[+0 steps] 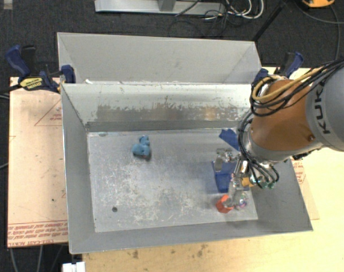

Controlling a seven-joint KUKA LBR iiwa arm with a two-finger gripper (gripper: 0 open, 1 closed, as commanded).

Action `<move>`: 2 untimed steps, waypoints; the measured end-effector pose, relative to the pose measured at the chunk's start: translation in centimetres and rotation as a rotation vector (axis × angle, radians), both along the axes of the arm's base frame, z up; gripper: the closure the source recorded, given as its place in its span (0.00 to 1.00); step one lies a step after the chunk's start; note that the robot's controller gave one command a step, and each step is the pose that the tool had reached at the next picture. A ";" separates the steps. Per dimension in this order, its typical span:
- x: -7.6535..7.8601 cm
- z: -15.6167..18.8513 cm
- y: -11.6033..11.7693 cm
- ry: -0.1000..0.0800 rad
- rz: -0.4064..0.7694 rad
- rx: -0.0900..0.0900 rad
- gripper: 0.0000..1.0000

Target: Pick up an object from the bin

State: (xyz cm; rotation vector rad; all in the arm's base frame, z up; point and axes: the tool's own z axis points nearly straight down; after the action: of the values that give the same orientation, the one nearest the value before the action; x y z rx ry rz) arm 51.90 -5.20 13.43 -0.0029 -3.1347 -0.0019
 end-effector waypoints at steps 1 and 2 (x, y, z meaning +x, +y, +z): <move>2.4 -6.4 -1.3 -0.001 -0.120 0.002 0.00; 2.5 -6.2 -1.2 -0.002 -0.118 0.002 0.00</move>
Offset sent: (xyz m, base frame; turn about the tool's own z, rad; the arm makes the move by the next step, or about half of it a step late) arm 0.0233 -0.0146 -0.0643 0.1214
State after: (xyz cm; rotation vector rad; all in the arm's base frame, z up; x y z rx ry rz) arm 54.45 -6.43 7.26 -0.1875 -3.1314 -0.0064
